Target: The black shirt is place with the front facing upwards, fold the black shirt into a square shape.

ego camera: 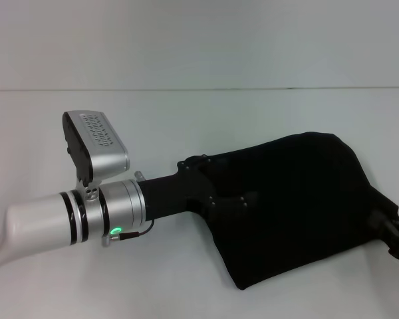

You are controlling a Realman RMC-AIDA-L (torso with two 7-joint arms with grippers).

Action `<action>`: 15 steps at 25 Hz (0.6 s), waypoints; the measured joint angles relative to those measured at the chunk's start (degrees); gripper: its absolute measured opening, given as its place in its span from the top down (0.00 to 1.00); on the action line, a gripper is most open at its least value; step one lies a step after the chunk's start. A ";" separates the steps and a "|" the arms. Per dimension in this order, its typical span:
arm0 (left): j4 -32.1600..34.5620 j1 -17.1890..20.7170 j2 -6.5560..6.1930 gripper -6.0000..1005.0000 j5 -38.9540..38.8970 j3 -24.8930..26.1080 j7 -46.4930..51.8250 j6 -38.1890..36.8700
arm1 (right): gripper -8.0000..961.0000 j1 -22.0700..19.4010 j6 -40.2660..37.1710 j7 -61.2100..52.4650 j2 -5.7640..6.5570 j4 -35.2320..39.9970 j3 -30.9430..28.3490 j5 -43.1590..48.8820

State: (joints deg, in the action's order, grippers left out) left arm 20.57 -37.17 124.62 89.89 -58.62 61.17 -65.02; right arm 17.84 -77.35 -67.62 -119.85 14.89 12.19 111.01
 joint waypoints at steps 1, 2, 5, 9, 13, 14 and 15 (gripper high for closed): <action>0.00 0.05 0.00 0.08 0.02 -0.04 -0.20 -0.39 | 0.99 -0.39 -2.89 0.71 0.02 0.03 -0.35 -0.39; -0.02 0.10 0.00 0.08 0.01 -0.11 -0.48 -0.77 | 0.99 -0.81 -6.07 1.39 0.03 0.17 -0.99 -1.37; -0.11 0.30 0.00 0.08 -0.17 -0.56 -1.26 -2.21 | 0.99 -1.20 -11.68 2.10 0.19 0.56 -2.30 -4.57; -0.77 0.25 0.06 0.08 -0.25 -0.70 -2.58 -3.00 | 0.99 1.79 -9.59 2.74 0.00 1.07 -2.49 -7.36; -1.58 -0.14 0.10 0.08 -0.28 -1.06 -3.46 -3.20 | 0.99 6.57 0.90 4.11 -0.22 -0.39 -1.29 -6.30; -1.63 -0.16 0.10 0.08 -0.28 -1.16 -3.50 -3.21 | 0.99 7.25 3.40 4.12 -0.20 -0.79 -0.88 -5.72; -1.65 -0.15 0.09 0.08 -0.29 -1.21 -3.50 -3.24 | 0.99 8.06 7.49 4.13 -0.18 -1.58 -0.22 -4.83</action>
State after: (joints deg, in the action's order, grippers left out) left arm 18.92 -37.33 124.71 89.60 -59.83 57.67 -68.27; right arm 25.91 -69.86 -63.49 -120.03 13.31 11.98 106.18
